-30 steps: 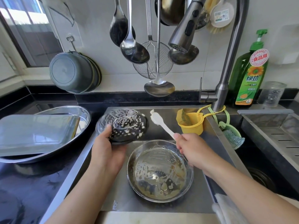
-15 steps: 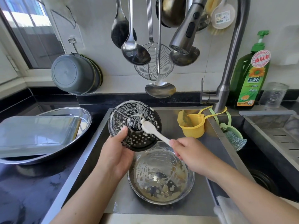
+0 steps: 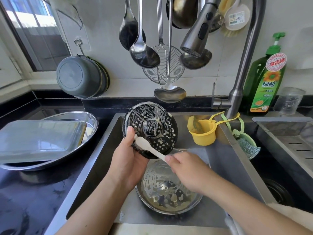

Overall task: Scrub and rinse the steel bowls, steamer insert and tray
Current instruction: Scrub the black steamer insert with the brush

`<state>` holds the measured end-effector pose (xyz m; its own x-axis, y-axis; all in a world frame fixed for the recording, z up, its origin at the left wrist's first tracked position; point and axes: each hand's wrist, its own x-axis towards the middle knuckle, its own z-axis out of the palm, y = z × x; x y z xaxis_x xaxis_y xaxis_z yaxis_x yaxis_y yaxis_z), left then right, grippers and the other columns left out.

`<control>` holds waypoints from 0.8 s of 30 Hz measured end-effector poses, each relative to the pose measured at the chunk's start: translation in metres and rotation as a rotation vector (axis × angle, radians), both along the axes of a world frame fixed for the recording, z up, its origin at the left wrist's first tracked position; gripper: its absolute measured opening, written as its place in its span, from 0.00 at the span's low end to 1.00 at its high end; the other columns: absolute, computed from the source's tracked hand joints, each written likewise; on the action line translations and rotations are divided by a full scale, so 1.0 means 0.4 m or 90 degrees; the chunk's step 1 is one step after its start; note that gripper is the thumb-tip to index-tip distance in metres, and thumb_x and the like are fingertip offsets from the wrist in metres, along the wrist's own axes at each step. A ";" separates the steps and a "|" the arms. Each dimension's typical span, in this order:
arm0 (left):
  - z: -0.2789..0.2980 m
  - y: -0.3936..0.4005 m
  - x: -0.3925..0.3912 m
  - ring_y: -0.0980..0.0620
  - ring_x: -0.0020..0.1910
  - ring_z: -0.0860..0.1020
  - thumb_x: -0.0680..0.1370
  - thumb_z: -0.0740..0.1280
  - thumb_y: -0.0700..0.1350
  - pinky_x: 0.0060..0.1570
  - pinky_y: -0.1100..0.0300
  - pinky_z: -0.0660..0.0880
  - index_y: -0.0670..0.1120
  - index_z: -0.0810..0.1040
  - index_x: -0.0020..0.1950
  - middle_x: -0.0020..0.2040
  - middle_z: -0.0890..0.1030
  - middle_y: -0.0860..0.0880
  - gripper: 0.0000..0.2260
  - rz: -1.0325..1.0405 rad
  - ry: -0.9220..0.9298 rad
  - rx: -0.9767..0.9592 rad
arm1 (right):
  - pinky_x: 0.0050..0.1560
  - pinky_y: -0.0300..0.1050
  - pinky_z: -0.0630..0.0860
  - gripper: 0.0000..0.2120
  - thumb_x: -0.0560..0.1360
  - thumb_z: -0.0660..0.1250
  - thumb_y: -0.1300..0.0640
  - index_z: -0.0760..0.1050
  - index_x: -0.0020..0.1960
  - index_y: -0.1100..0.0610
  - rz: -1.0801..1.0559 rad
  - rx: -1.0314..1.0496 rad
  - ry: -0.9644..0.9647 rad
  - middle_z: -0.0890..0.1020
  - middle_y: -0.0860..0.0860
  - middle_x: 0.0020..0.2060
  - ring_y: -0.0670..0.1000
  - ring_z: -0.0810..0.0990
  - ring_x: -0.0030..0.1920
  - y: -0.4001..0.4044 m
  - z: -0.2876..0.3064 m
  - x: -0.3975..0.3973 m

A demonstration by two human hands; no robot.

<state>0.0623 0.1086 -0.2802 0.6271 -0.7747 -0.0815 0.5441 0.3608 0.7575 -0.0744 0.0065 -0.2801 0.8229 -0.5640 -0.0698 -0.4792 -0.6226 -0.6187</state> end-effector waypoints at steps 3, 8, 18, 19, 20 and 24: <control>0.000 -0.001 -0.003 0.39 0.68 0.79 0.87 0.51 0.57 0.69 0.38 0.71 0.43 0.70 0.77 0.69 0.80 0.40 0.25 0.007 -0.016 -0.005 | 0.37 0.48 0.68 0.23 0.85 0.54 0.43 0.69 0.35 0.54 -0.055 0.013 -0.026 0.73 0.50 0.30 0.52 0.72 0.33 -0.024 0.014 -0.005; 0.005 -0.004 -0.005 0.41 0.67 0.80 0.87 0.51 0.55 0.69 0.37 0.73 0.45 0.70 0.76 0.68 0.81 0.42 0.23 0.023 -0.072 -0.013 | 0.35 0.44 0.69 0.22 0.85 0.53 0.43 0.71 0.39 0.54 0.022 0.071 0.058 0.71 0.48 0.28 0.48 0.70 0.28 0.011 0.010 -0.032; 0.017 -0.001 -0.009 0.41 0.66 0.81 0.85 0.47 0.63 0.67 0.40 0.73 0.43 0.74 0.73 0.67 0.82 0.40 0.31 -0.045 -0.050 0.006 | 0.33 0.44 0.67 0.23 0.84 0.56 0.43 0.71 0.35 0.54 -0.084 0.084 -0.055 0.70 0.48 0.23 0.50 0.69 0.27 -0.010 0.001 -0.016; 0.016 -0.001 -0.011 0.41 0.66 0.81 0.85 0.47 0.63 0.67 0.40 0.73 0.44 0.74 0.73 0.67 0.82 0.41 0.31 -0.053 -0.057 0.013 | 0.34 0.45 0.68 0.23 0.84 0.55 0.43 0.71 0.35 0.54 -0.103 0.074 -0.062 0.70 0.48 0.25 0.52 0.70 0.29 -0.019 0.004 -0.013; 0.012 -0.002 -0.013 0.42 0.65 0.81 0.85 0.47 0.62 0.66 0.40 0.75 0.44 0.75 0.73 0.66 0.82 0.42 0.30 -0.059 -0.082 0.031 | 0.35 0.46 0.68 0.23 0.84 0.55 0.44 0.71 0.36 0.55 -0.117 0.063 -0.071 0.70 0.49 0.26 0.53 0.70 0.30 -0.027 0.008 -0.010; -0.009 -0.011 -0.035 0.43 0.66 0.81 0.88 0.48 0.57 0.67 0.40 0.74 0.45 0.75 0.73 0.65 0.83 0.42 0.25 -0.097 -0.191 0.107 | 0.36 0.47 0.66 0.24 0.85 0.53 0.45 0.70 0.37 0.58 -0.134 0.058 -0.115 0.69 0.50 0.26 0.53 0.68 0.29 -0.040 0.012 -0.006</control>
